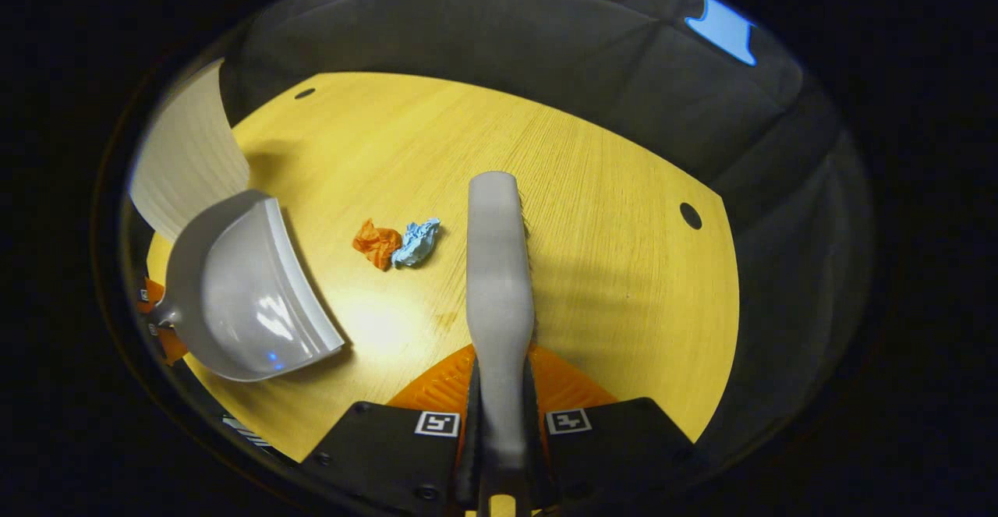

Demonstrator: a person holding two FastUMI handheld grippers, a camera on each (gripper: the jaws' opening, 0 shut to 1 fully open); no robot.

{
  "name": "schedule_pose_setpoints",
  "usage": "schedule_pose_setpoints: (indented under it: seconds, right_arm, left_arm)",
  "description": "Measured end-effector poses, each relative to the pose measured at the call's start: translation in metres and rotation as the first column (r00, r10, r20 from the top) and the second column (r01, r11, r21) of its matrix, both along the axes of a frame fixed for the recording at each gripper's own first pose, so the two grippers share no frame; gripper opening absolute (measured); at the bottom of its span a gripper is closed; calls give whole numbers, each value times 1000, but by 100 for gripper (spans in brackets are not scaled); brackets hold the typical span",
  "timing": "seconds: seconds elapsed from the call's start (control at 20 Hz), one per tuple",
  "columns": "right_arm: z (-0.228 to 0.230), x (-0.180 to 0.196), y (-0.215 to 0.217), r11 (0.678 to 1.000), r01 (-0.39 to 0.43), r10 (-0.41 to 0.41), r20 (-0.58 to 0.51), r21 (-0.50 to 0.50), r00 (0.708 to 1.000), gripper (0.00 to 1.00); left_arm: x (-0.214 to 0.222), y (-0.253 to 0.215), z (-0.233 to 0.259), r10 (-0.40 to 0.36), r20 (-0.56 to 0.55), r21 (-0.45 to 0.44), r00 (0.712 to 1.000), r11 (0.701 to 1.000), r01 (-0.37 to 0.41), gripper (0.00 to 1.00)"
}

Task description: Pick up the small broom and dustpan from the desktop, sweep the trash into the dustpan with the broom, and then empty the trash into the garbage bin.

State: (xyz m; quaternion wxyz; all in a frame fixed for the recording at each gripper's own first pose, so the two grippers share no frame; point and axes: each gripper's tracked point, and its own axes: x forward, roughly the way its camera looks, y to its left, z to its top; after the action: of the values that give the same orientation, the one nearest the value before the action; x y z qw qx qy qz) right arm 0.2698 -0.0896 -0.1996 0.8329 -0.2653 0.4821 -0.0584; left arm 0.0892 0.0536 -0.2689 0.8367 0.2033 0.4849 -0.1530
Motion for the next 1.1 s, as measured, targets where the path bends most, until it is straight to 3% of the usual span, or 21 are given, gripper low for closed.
schedule_pose_setpoints:
  seconds: [0.15,0.25,0.45,0.6,0.65,0.75,0.95,1.1]
  right_arm:
    - [-17,14,17,990,-131,128,-50,-59,990,22]
    - [-29,8,33,967,-247,238,-126,-65,963,26]
    - [-24,-14,70,925,-376,378,-202,49,904,26]
    - [-14,-28,60,887,-452,458,-273,89,846,26]
    - [-17,-32,55,883,-460,467,-283,95,838,26]
    - [-14,-26,49,887,-439,462,-269,143,845,24]
    - [3,-28,35,911,-354,384,-119,212,916,26]
    - [8,-32,16,900,-286,301,7,330,954,26]
  left_arm:
    - [2,9,-7,-10,3,25,1000,1000,10,31]
    - [5,5,-9,10,3,-10,1000,1000,-10,31]
    - [2,9,-12,8,-4,-1,1000,1000,-8,29]
    - [3,9,-14,22,0,-14,1000,1000,-22,31]
    - [2,9,-14,27,0,-21,1000,999,-27,27]
    - [1,9,-16,33,7,-31,999,999,-32,29]
    - [4,6,-16,60,38,-77,997,995,-57,31]
    - [4,-1,-18,116,67,-154,991,983,-104,29]
